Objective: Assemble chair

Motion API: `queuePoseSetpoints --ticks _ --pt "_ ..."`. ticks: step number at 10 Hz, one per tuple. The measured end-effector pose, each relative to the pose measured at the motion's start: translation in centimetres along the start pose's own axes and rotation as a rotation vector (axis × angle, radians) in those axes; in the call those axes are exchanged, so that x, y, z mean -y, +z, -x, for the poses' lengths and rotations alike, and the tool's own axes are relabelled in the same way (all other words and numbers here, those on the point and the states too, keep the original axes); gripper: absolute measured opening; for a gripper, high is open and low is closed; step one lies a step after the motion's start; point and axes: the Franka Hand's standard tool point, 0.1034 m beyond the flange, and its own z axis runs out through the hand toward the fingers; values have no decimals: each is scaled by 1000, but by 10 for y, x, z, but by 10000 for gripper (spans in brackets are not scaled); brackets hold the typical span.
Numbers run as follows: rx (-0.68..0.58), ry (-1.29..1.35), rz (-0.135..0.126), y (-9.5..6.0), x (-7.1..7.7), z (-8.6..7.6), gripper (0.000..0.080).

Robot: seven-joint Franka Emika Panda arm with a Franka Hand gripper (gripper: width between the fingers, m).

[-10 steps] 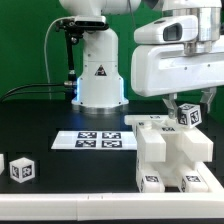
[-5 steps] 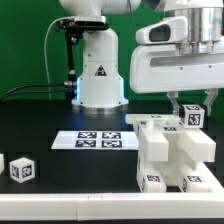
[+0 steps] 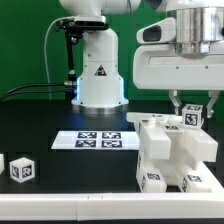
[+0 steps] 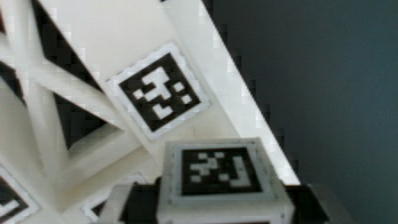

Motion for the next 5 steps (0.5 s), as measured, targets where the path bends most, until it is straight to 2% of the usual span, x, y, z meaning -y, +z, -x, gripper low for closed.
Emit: queuePoseSetpoints --ticks 3,4,5 --pt "-3 7 -2 0 0 0 282" --pt "-4 -32 -2 0 0 0 386" --pt "-6 -147 -1 -1 0 -1 525"
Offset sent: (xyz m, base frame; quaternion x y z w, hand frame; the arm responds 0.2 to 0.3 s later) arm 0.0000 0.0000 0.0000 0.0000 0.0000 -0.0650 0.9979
